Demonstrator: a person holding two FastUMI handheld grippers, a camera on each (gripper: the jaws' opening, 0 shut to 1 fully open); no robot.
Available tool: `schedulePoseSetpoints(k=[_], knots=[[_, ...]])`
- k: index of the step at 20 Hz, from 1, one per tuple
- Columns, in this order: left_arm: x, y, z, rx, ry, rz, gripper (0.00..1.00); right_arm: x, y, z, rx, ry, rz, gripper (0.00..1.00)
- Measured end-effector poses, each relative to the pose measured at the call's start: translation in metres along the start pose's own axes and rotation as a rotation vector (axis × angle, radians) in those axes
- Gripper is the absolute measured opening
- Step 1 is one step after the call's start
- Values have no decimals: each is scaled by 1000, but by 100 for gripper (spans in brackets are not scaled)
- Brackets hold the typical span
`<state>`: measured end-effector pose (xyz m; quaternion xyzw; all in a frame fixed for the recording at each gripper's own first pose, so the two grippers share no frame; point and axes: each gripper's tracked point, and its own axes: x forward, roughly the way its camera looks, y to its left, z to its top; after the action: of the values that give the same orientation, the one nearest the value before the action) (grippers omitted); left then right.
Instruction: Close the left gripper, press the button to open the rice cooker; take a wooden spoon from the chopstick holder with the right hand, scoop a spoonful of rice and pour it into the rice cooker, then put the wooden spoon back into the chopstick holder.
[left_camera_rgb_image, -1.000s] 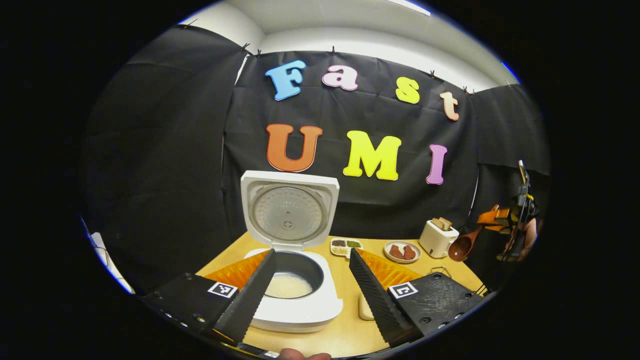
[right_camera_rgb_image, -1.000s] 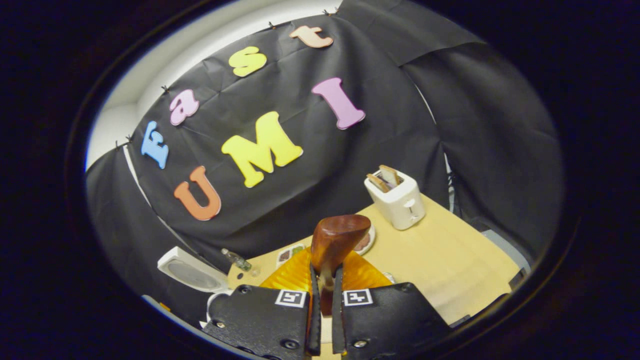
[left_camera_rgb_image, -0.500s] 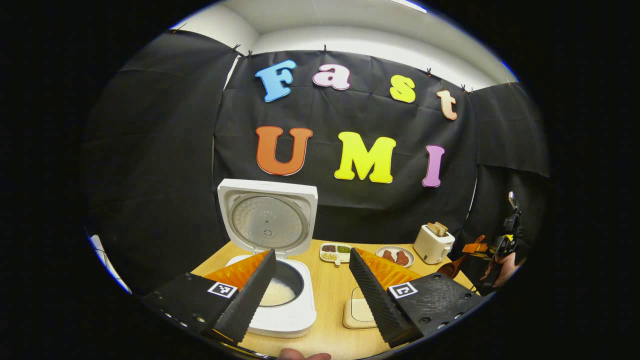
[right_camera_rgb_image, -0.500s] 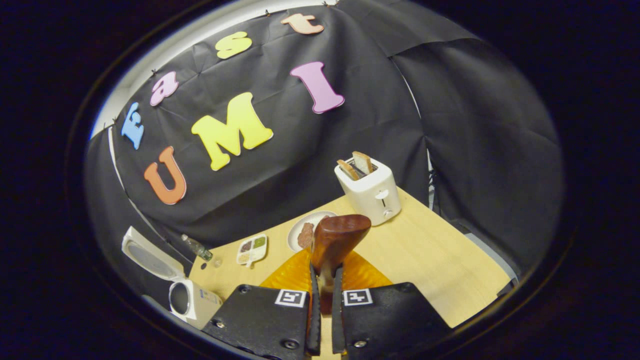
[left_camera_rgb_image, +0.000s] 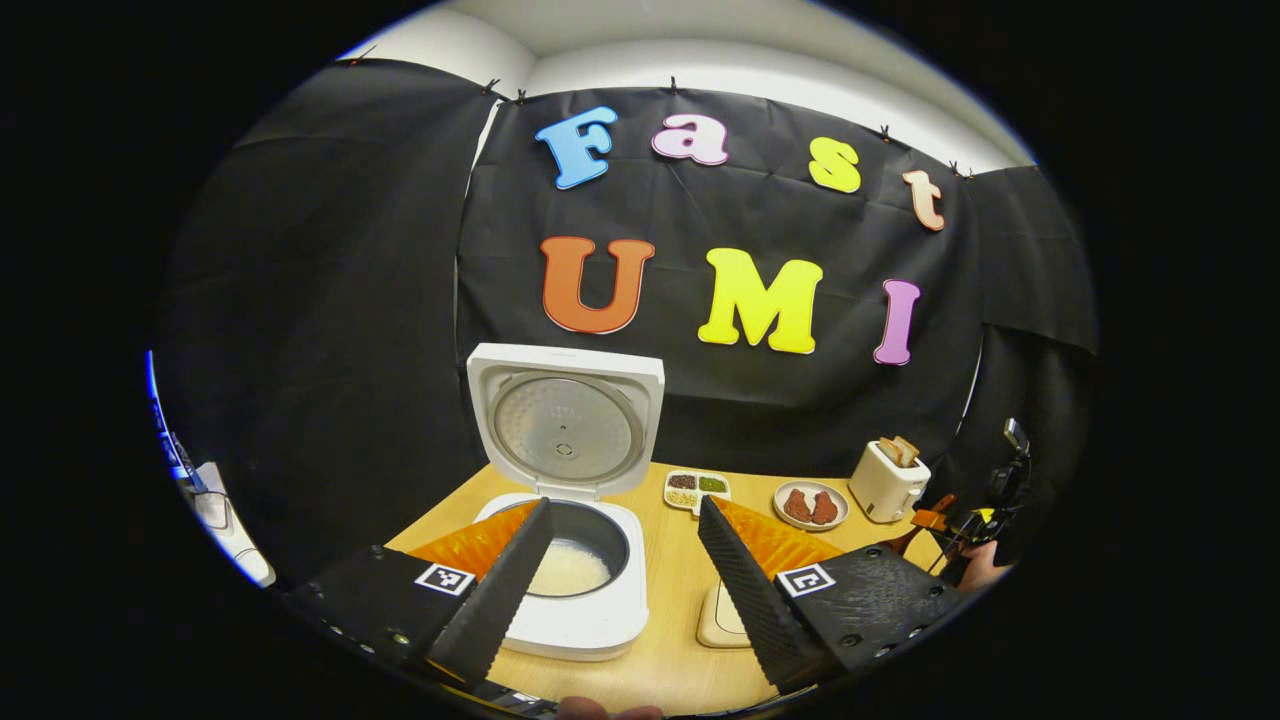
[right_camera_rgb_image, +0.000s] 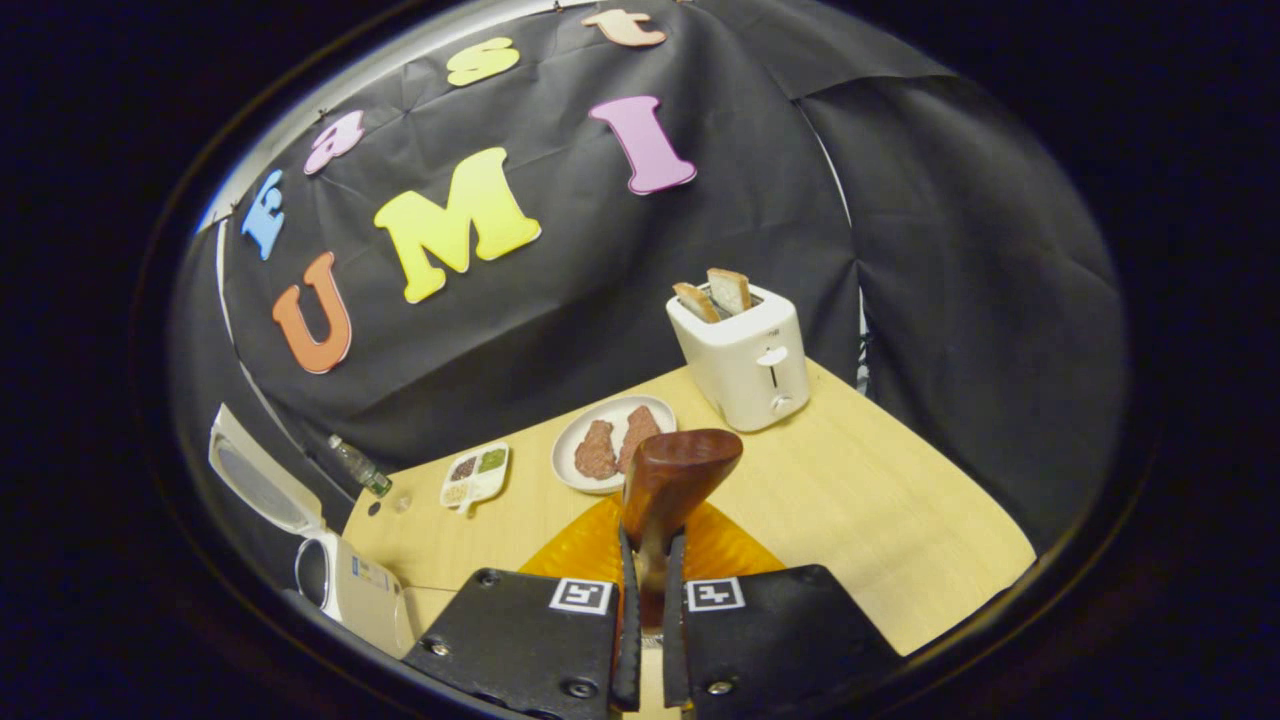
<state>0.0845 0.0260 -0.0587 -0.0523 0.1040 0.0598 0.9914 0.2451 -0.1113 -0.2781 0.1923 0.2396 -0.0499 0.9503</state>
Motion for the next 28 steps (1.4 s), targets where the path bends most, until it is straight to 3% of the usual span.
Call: schedulePoseSetpoints(k=[10, 13, 16, 18, 21, 23, 25, 28], knots=[[-1, -9, -10, 36, 26, -17, 95, 20, -2, -29, -23, 15, 31, 17], [1, -12, -4, 41, 10, -35, 95, 11, 3, -17, -57, -18, 45, 31], [8, -15, 13, 45, -31, -52, 94, -10, 5, 10, -86, -75, 38, 69], [11, -15, 21, 45, -49, -52, 95, -28, 5, 32, -118, -122, 28, 82], [16, -11, 44, 46, -102, -58, 94, -59, 11, 69, -169, -201, 35, 94], [23, -7, 63, 51, -139, -58, 94, -81, 19, 90, -203, -249, 46, 90], [34, 2, 83, 49, -153, -39, 94, -102, 34, 106, -234, -288, 81, 100], [48, 18, 118, 5, -182, -15, 94, -132, 59, 126, -265, -319, 141, 100]])
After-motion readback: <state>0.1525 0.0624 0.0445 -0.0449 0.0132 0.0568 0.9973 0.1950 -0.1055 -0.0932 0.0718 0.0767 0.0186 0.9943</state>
